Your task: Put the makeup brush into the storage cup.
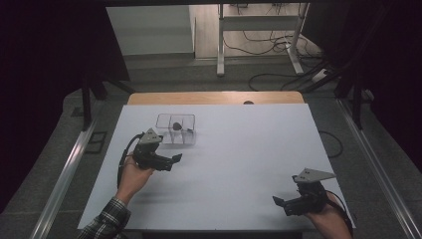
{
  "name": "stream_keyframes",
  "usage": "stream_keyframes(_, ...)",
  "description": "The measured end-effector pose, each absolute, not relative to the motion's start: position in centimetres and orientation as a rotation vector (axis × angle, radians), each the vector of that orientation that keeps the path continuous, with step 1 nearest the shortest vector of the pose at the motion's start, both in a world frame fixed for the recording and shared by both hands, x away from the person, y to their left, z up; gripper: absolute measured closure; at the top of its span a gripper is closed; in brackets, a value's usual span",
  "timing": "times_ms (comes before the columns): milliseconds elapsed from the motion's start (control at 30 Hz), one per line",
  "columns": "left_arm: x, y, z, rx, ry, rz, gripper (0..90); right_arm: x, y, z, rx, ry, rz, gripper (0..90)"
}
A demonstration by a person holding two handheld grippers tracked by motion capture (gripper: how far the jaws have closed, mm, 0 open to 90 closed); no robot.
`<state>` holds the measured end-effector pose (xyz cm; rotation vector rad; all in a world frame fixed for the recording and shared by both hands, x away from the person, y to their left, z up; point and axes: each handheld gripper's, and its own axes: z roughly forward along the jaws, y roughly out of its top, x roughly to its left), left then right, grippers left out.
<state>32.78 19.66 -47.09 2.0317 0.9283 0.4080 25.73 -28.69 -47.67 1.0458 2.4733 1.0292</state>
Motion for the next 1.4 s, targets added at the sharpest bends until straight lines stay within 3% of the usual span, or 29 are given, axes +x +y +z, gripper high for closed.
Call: stream_keyframes(1400, 28.0, 21.6, -47.3, 1.994, 0.956, 0.381, 0.0, 25.7, -28.5, -47.8, 1.045, 2.49, 1.006, 0.0)
